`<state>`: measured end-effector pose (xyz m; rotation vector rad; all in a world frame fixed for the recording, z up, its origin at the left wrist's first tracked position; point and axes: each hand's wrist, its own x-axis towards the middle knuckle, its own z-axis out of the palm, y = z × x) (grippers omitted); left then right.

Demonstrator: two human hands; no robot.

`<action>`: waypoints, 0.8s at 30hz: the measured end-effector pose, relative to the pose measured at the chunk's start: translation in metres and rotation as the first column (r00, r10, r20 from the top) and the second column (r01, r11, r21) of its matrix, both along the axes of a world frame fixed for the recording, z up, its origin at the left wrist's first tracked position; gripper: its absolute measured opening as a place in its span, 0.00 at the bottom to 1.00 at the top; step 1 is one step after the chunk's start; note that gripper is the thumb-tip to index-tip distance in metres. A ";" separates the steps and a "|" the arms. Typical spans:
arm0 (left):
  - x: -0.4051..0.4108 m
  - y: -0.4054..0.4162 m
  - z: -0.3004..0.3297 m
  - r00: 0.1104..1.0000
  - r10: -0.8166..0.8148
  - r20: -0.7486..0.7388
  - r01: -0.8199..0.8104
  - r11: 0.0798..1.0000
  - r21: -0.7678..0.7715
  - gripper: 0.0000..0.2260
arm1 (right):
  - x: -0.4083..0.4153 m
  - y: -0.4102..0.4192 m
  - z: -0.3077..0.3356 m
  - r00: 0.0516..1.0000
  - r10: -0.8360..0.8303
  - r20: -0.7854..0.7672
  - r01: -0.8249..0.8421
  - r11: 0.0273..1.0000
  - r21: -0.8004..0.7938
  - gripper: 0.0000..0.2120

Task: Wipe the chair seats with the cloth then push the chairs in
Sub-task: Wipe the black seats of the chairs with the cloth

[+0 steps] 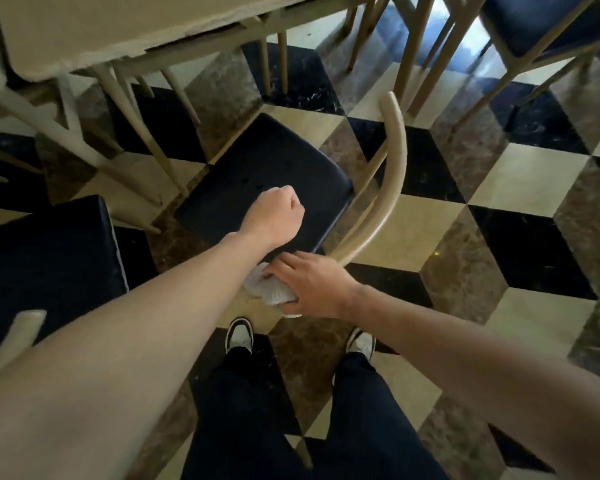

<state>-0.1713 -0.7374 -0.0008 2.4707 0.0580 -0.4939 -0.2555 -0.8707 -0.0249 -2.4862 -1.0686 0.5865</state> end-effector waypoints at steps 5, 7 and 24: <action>-0.037 -0.043 0.002 0.980 0.198 -0.023 -0.198 0.980 0.022 0.08 | 0.046 -0.113 0.003 0.984 0.046 0.170 -0.046 0.999 -0.003 0.27; -0.052 -0.056 -0.001 0.973 0.224 -0.064 -0.222 0.975 0.027 0.09 | 0.072 -0.139 0.008 0.987 -0.013 0.161 0.015 1.000 -0.011 0.26; -0.088 -0.038 -0.037 0.973 0.195 -0.124 -0.172 0.970 0.170 0.12 | 0.079 -0.115 -0.002 0.991 -0.014 0.136 0.005 0.998 0.067 0.21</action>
